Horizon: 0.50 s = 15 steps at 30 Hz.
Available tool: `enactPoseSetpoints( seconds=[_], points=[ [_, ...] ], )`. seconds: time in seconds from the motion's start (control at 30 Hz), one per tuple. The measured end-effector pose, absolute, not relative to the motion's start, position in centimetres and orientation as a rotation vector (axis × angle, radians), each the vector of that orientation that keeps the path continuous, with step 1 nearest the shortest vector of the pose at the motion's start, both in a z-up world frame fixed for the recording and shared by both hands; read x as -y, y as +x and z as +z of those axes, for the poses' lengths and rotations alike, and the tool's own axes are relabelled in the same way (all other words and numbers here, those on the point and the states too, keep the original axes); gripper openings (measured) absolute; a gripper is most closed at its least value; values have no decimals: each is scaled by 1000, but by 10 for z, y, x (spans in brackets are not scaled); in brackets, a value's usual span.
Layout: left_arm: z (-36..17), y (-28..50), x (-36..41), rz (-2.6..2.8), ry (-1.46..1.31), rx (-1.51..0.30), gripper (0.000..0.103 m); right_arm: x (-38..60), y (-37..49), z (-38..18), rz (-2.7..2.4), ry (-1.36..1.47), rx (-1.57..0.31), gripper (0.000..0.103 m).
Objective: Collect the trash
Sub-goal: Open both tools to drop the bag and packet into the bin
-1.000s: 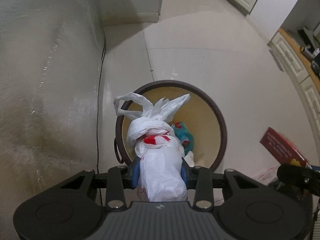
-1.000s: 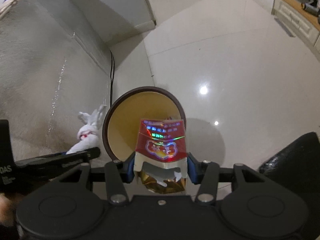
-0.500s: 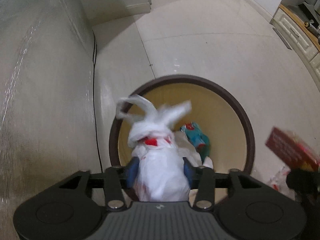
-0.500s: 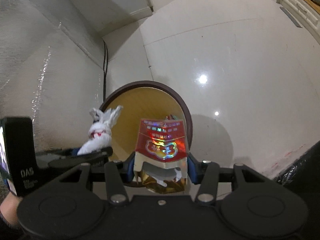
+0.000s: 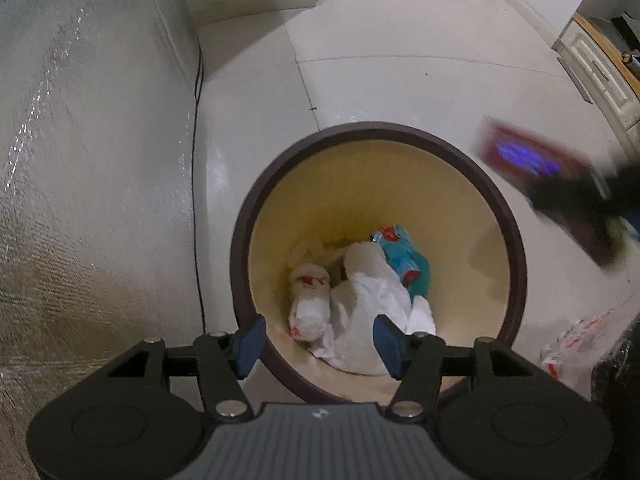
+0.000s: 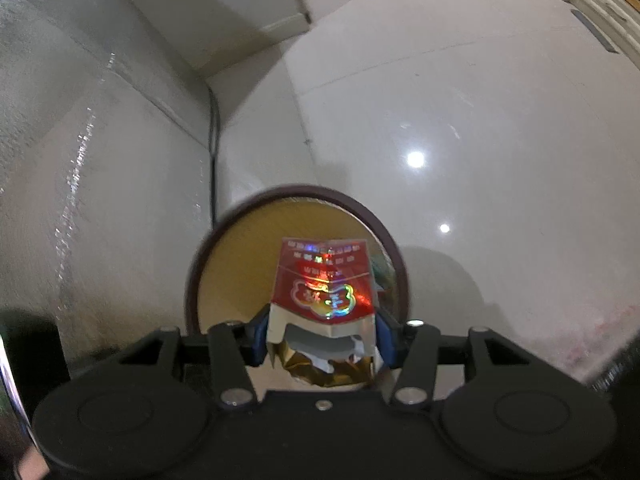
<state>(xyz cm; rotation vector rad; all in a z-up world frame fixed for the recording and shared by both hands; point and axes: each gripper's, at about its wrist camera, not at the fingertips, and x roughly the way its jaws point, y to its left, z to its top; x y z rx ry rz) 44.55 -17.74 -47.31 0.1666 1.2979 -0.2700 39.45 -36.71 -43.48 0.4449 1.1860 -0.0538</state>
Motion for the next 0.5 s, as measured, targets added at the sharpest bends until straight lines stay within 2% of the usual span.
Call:
enactPoseSetpoints(
  seconds=[0.07, 0.1, 0.23, 0.5],
  points=[
    [-470, 442, 179, -278, 171, -1299, 63, 368, 407, -438, -41, 474, -1159, 78],
    [-471, 443, 180, -281, 172, -1299, 66, 369, 412, -441, -61, 472, -1160, 81],
    [-469, 444, 179, -287, 163, -1305, 68, 370, 412, -446, -87, 449, -1188, 81],
    [-462, 435, 173, -263, 120, -1326, 80, 373, 392, -458, -54, 389, -1273, 84]
  ],
)
